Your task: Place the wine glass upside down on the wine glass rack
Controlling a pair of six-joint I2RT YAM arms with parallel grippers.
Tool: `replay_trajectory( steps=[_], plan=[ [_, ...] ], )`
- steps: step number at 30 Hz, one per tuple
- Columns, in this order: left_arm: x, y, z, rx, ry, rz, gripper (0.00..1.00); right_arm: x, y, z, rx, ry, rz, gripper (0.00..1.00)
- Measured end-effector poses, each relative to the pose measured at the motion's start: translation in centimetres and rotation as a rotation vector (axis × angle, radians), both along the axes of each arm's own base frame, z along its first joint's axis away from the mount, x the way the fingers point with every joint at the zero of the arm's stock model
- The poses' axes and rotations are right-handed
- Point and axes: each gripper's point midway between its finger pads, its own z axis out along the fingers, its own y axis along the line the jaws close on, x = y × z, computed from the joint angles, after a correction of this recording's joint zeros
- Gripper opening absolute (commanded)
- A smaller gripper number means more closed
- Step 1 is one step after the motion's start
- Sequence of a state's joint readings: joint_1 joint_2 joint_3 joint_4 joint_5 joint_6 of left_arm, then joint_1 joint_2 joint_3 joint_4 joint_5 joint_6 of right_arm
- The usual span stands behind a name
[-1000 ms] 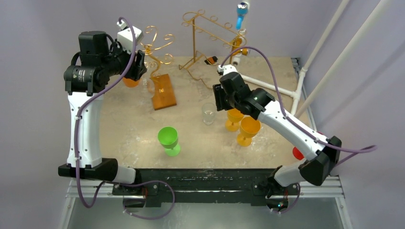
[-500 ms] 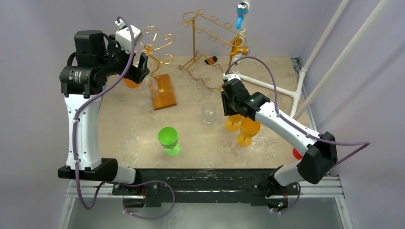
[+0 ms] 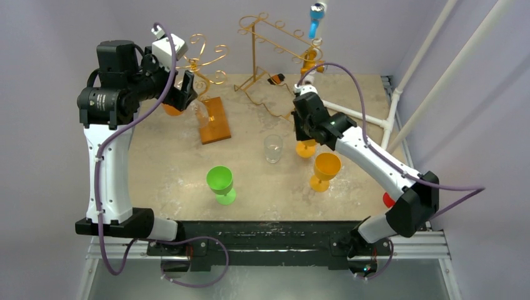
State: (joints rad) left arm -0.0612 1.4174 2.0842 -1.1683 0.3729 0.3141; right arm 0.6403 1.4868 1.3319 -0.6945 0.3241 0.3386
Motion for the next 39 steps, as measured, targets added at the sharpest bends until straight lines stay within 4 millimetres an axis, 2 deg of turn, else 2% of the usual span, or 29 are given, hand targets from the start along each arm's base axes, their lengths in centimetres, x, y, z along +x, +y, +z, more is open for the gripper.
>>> replay_trajectory(
  steps=[4, 7, 9, 12, 14, 16, 20, 24, 27, 29, 33, 37, 38, 39],
  plan=[
    [-0.6, -1.1, -0.3, -0.042, 0.016, -0.048, 0.88, 1.0, 1.4, 6.6, 0.113, -0.126, 0.031, 0.00],
    [-0.9, -2.0, -0.4, -0.089, 0.029, -0.077, 0.88, 0.5, 2.8, 13.7, 0.269, -0.256, 0.102, 0.00],
    [-0.8, -2.5, -0.3, -0.123, 0.031, -0.092, 0.90, -0.7, 3.8, 19.7, 0.404, -0.367, 0.177, 0.00],
    [-0.7, -3.3, -0.1, -0.173, 0.029, -0.116, 0.90, -2.6, 5.0, 26.4, 0.564, -0.489, 0.283, 0.00],
    [-0.8, -3.9, 0.1, -0.204, 0.025, -0.136, 0.90, -3.9, 5.9, 30.1, 0.662, -0.556, 0.360, 0.00],
    [-0.9, -4.3, 0.4, -0.230, 0.015, -0.153, 0.89, -4.9, 6.8, 32.2, 0.738, -0.590, 0.427, 0.00],
    [-1.0, -5.0, 1.0, -0.274, -0.001, -0.173, 0.87, -5.4, 9.7, 33.2, 0.831, -0.569, 0.522, 0.00],
    [-0.9, -5.3, 1.3, -0.294, -0.006, -0.181, 0.83, -5.1, 13.2, 32.3, 0.868, -0.515, 0.574, 0.00],
    [-0.8, -5.2, 1.2, -0.292, -0.003, -0.178, 0.76, -5.3, 15.2, 31.4, 0.880, -0.477, 0.599, 0.00],
    [-0.7, -5.2, 1.0, -0.284, 0.001, -0.179, 0.67, -5.7, 16.1, 31.2, 0.888, -0.463, 0.617, 0.00],
    [-0.4, -5.2, 0.0, -0.276, 0.034, -0.181, 0.33, -6.8, 16.8, 32.1, 0.919, -0.475, 0.655, 0.00],
    [-0.7, -5.9, 0.0, -0.287, 0.047, -0.209, 0.13, -6.9, 17.1, 31.9, 0.927, -0.480, 0.668, 0.00],
    [-0.6, -5.8, 0.1, -0.292, 0.048, -0.205, 0.06, -6.9, 17.1, 31.7, 0.930, -0.482, 0.671, 0.14],
    [-0.6, -5.8, 0.2, -0.300, 0.050, -0.194, 0.00, -7.0, 17.1, 31.4, 0.931, -0.481, 0.676, 0.33]
  ],
)
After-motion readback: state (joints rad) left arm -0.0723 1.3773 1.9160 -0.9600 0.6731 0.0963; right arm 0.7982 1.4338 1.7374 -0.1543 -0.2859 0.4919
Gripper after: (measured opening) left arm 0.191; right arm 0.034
